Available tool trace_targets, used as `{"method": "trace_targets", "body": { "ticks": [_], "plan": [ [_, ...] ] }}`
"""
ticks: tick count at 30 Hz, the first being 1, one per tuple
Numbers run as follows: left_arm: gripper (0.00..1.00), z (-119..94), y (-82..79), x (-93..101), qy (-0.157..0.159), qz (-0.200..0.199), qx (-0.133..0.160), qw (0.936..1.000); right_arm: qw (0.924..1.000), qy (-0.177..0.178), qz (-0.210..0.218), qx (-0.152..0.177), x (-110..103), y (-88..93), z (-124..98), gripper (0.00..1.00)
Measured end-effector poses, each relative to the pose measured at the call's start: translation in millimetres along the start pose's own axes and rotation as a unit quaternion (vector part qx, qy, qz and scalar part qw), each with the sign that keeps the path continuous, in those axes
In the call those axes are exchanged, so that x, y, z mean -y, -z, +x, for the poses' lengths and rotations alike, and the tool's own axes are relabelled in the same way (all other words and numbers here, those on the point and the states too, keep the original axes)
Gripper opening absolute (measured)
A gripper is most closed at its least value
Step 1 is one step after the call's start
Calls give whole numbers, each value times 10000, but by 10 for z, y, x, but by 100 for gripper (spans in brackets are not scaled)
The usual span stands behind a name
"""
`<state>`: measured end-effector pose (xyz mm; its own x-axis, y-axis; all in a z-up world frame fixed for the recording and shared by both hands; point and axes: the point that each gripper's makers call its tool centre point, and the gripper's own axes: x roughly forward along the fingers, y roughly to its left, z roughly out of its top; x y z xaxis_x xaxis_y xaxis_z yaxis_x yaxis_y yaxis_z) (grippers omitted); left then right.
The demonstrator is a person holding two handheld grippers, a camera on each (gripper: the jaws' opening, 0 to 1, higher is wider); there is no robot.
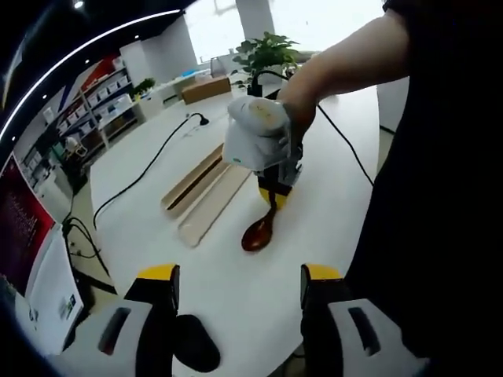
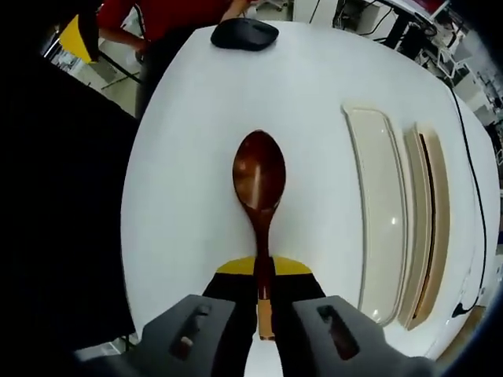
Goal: Arrange the utensils inside the cutlery case until each visible utensil rests in its matching compartment.
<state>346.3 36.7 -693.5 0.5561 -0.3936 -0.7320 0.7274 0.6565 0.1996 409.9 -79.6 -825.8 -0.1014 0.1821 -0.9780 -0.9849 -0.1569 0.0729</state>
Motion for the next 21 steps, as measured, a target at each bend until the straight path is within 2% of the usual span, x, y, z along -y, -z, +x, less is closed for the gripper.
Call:
{"method": "trace_targets", "body": {
  "ticks": [7, 8, 10, 13, 18, 21],
  "plan": [
    [64, -30, -16, -44, -20, 44, -10, 10000, 9998, -51, 58, 169, -13, 2, -6, 1],
    [64, -31, -18, -48, -28, 40, -5, 10000, 9991, -76, 315, 270, -22, -5, -8, 1],
    [64, -29, -26, -56, -48, 26, 16, 10000, 9984, -88, 485, 260, -17, 28, -23, 0],
    [64, -18, -18, -26, -21, 48, 7, 10000, 9989, 21, 405, 222, 1, 91, -43, 0],
    [64, -6, -1, 8, 9, 49, -5, 10000, 9967, 84, 597, 547, 56, 75, -197, 0],
    [64, -3, -7, 9, 14, 57, 3, 10000, 9965, 208, 550, 588, 95, 90, -292, 0]
  ]
}}
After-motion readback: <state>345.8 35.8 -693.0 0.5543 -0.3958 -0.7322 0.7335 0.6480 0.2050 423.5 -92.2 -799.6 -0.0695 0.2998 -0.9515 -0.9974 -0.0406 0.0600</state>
